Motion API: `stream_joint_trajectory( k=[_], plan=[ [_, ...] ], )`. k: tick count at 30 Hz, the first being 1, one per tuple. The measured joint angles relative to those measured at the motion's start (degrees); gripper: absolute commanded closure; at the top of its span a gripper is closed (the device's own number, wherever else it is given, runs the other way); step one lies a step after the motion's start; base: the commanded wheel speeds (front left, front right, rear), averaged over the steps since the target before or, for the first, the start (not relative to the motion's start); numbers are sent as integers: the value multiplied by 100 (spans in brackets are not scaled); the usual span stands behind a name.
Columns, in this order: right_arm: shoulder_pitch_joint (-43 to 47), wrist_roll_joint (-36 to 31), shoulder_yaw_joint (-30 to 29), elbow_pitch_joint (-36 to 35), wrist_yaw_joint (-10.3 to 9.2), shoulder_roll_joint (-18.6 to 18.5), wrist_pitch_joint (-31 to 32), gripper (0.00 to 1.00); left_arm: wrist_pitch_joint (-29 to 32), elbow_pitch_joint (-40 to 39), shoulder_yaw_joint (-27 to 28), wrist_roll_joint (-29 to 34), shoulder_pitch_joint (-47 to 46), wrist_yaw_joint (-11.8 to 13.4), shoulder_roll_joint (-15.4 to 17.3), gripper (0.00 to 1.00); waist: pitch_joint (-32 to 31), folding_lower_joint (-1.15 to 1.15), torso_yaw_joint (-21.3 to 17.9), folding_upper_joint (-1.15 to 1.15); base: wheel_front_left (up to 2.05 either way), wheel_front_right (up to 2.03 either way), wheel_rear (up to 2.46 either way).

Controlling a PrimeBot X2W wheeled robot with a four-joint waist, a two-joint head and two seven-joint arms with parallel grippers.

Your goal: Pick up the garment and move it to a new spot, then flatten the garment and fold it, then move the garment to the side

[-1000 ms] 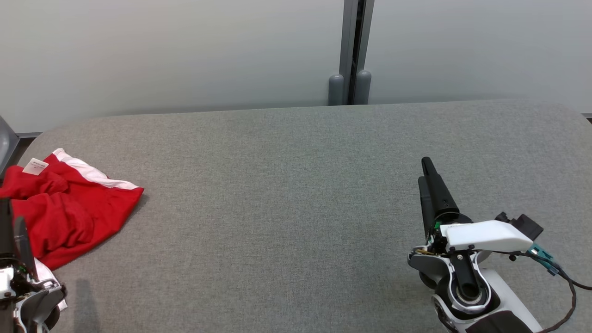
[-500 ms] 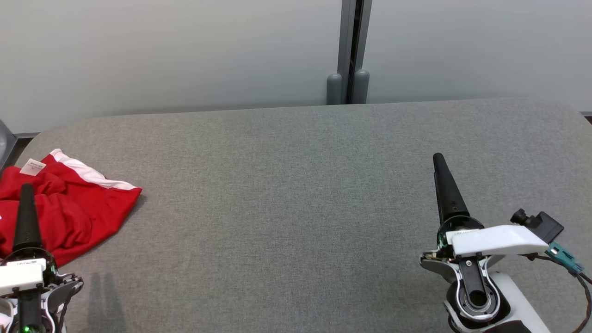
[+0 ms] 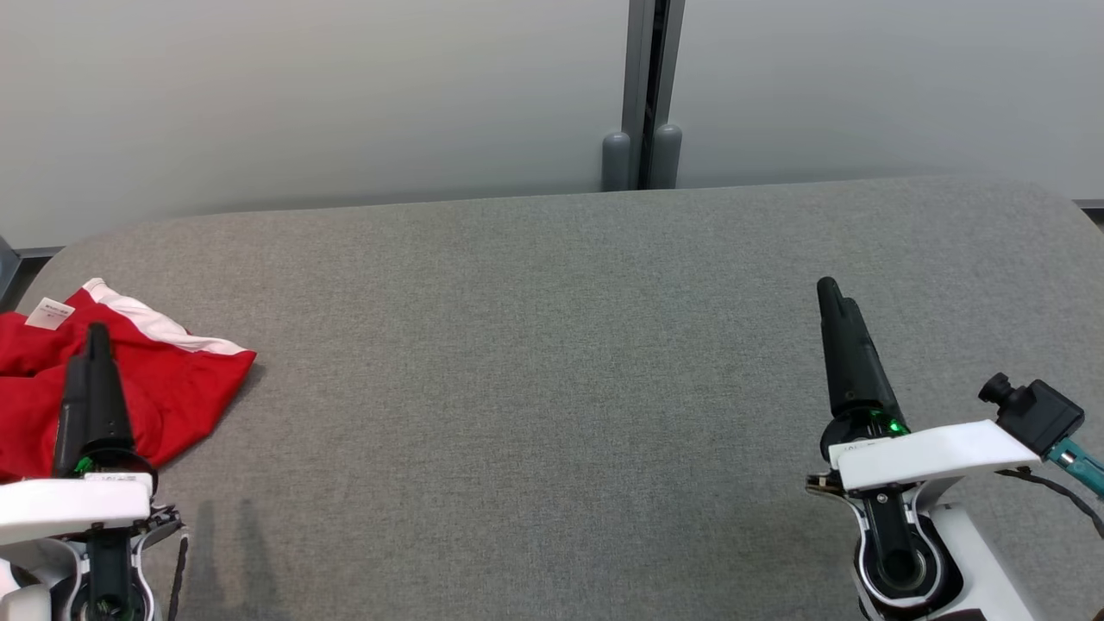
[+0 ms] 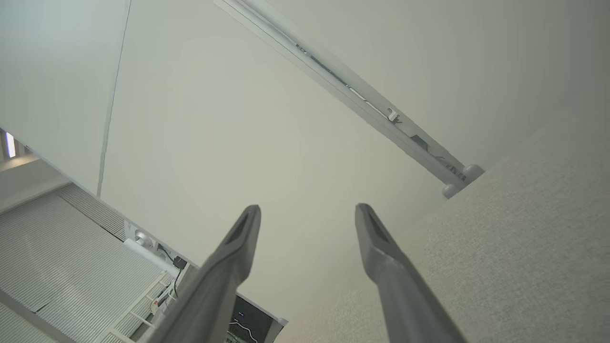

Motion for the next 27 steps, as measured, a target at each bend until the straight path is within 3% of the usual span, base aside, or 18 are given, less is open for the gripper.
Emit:
stream_joint_trajectory(
  k=[12,27],
  plan=[
    [183,-1628,-148,-129,1,-118,0,0,-346,-192,-410,1167,119,233,-36,0,46,0,-18,0,0,0,0],
    [321,-3305,-501,-67,7,-124,0,0,-719,-241,-937,3130,257,569,-80,0,26,0,-26,0,0,0,0]
  ],
)
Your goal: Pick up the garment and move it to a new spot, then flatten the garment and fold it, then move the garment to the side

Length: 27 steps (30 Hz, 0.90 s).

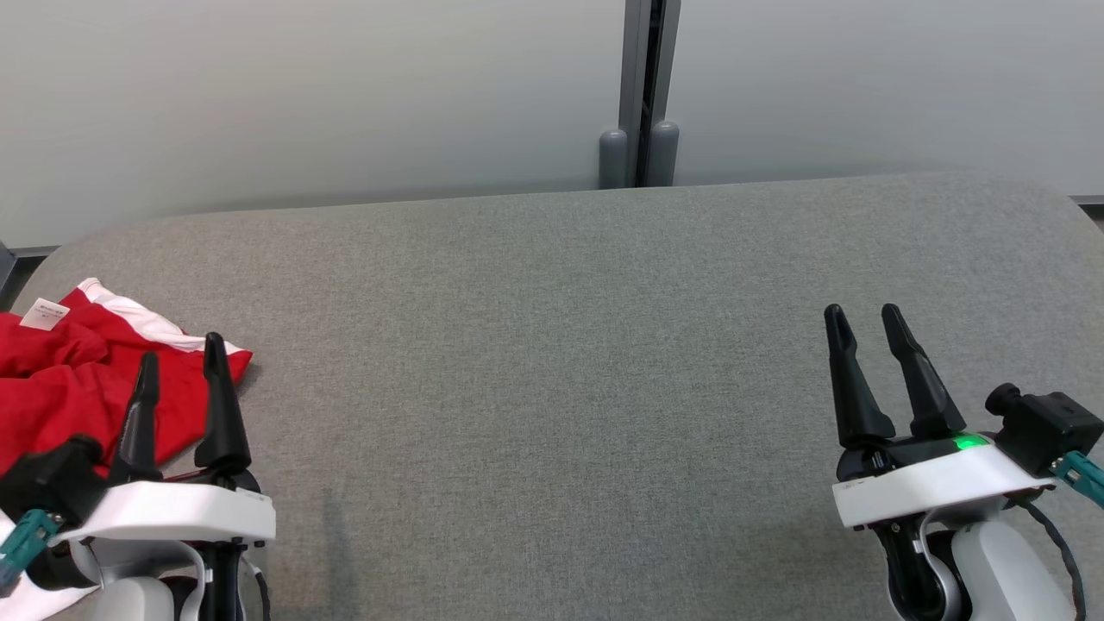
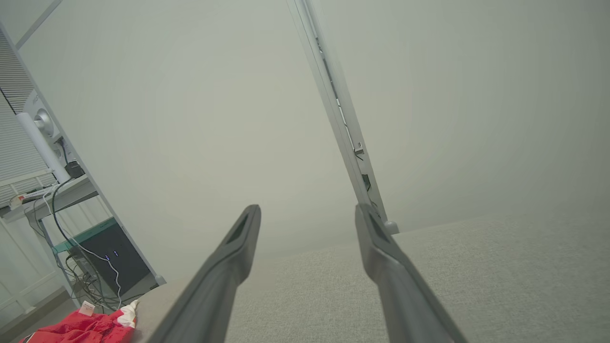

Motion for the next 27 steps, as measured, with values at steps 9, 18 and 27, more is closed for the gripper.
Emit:
stream_joint_trajectory(
  k=[9,18,27],
  plan=[
    [99,-890,-151,147,1,0,0,0,-211,1,-299,691,88,100,-55,0,2,0,-21,0,0,0,0],
    [110,-1412,-243,201,2,-27,0,0,-388,24,-481,1045,124,142,-77,0,22,0,-48,0,0,0,0],
    [214,-1884,-487,222,4,-12,0,0,-567,98,-667,1312,192,133,-97,0,14,0,-63,0,0,0,0]
  ],
)
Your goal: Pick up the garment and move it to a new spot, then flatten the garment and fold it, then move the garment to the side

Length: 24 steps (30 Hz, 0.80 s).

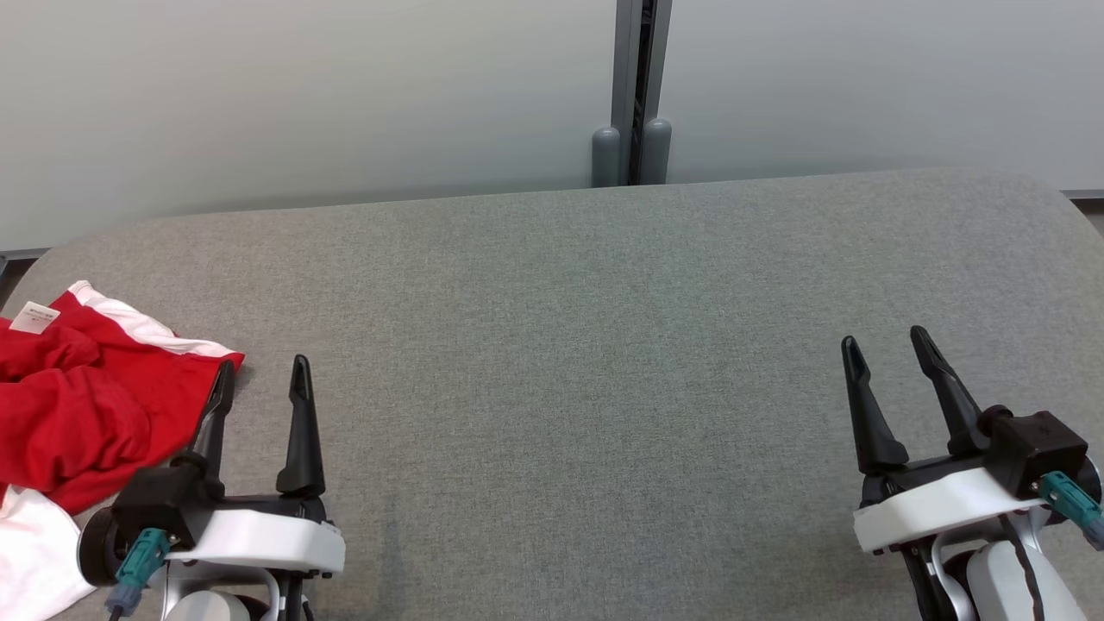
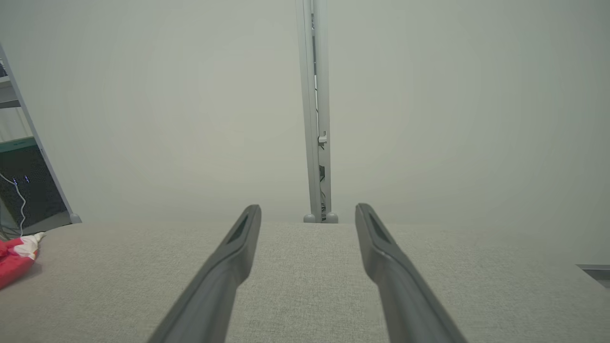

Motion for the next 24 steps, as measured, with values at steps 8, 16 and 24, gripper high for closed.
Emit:
stream_joint_trajectory(
  k=[8,16,24],
  plan=[
    [26,-314,-126,-68,7,21,-1,0,-149,-27,-138,255,7,36,-18,0,19,0,3,0,0,0,0],
    [92,-464,-171,-136,7,19,0,0,-221,-44,-218,366,19,58,-27,0,27,0,14,0,0,0,0],
    [93,-432,-156,-153,7,5,0,0,-222,5,-207,346,19,58,-27,0,61,0,16,0,0,0,0]
  ],
)
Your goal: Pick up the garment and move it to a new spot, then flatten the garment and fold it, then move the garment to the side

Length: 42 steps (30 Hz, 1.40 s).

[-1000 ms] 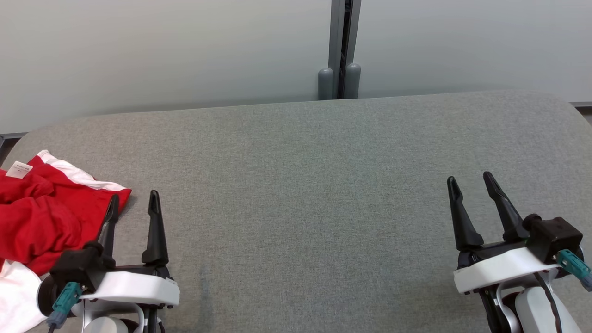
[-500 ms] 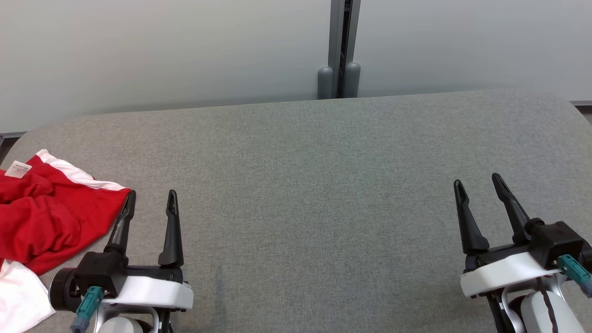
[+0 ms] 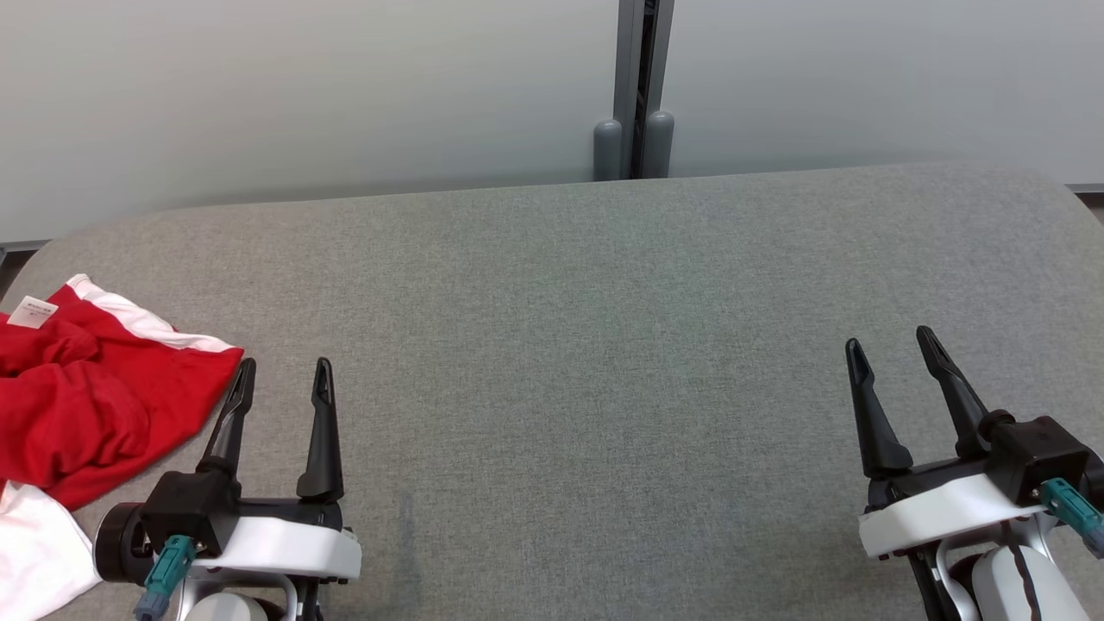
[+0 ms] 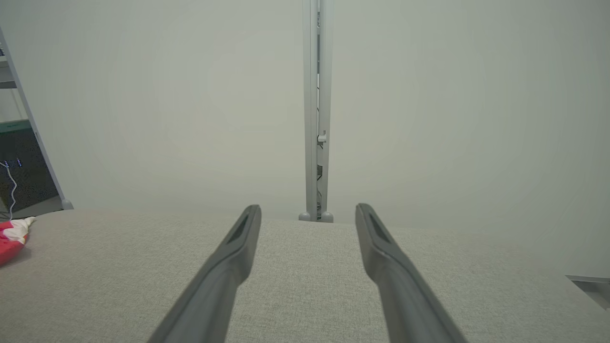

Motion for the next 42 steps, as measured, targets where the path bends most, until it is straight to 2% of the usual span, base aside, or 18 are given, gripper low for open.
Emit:
stream_joint_trajectory(
  k=[11,18,42],
  plan=[
    [-1,47,16,-43,0,11,0,0,0,80,-2,-68,-26,0,0,0,65,0,65,0,0,0,0],
    [2,257,145,-164,0,-42,-1,0,-1,143,14,-168,-76,45,-1,0,69,0,301,0,0,0,0],
    [58,614,652,-97,0,-210,0,0,0,316,121,-410,18,291,0,0,-15,0,1942,0,0,0,0]
  ],
)
